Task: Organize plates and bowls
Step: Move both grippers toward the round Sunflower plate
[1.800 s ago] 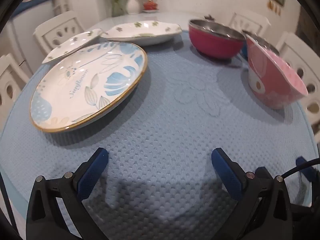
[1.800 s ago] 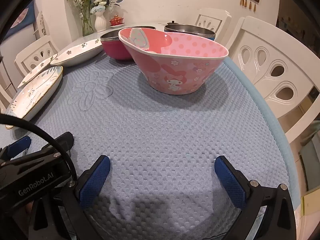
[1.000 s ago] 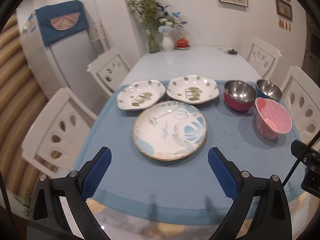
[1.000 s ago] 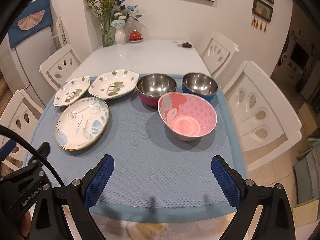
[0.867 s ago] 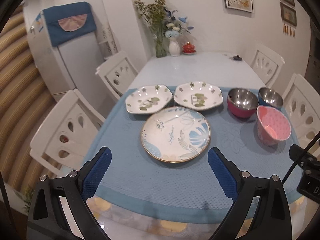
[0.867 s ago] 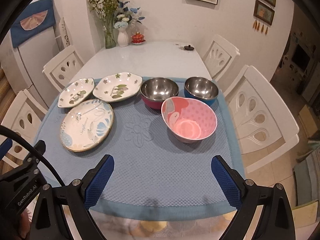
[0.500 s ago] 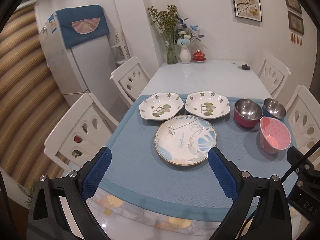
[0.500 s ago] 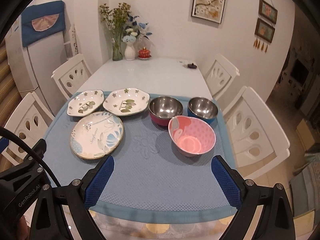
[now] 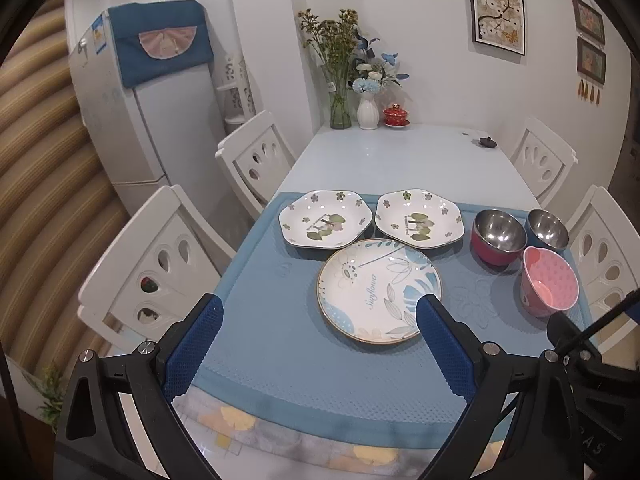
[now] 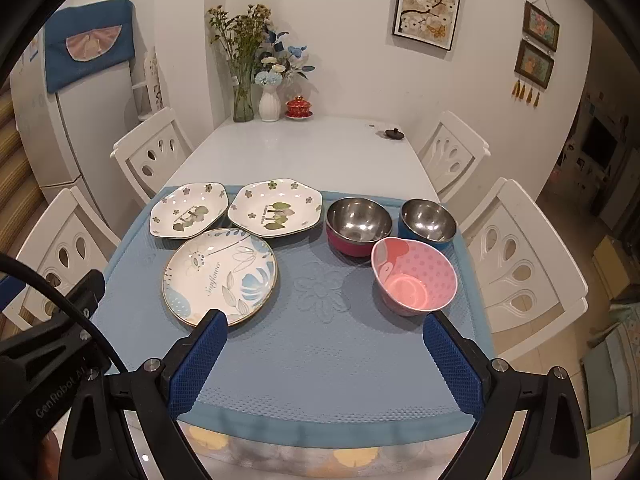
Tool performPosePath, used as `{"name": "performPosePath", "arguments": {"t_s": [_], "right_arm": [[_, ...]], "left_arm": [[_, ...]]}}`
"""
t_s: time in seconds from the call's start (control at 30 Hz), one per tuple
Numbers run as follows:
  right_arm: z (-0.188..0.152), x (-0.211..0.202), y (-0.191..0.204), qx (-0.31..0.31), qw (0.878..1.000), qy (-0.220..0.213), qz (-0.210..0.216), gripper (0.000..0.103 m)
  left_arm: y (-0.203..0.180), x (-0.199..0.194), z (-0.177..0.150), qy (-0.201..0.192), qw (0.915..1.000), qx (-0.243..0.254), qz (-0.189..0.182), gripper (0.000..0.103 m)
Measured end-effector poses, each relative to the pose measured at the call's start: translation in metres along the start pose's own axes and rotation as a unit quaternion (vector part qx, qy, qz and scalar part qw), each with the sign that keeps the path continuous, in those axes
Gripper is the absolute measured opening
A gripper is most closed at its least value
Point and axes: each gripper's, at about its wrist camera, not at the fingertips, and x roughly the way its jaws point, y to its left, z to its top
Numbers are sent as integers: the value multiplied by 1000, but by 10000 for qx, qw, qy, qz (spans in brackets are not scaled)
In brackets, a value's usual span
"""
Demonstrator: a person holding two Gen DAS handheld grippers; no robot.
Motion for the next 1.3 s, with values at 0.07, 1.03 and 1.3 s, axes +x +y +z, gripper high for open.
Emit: {"name": "performPosePath", "arguments": {"t_s": [0.07,1.03,1.3], "right_arm": [[2,0,7,-18,10000,-18,-65,97],[35,24,70,145,9996,-17,-225,97],[39,31,80,261,9993,2,-283,97]], "left_arm": [[4,4,4,14,10000,-18,-53,97],[53,55,34,64,9991,-23,-416,97],[61,66,38,66,9987,17,-508,97]]}}
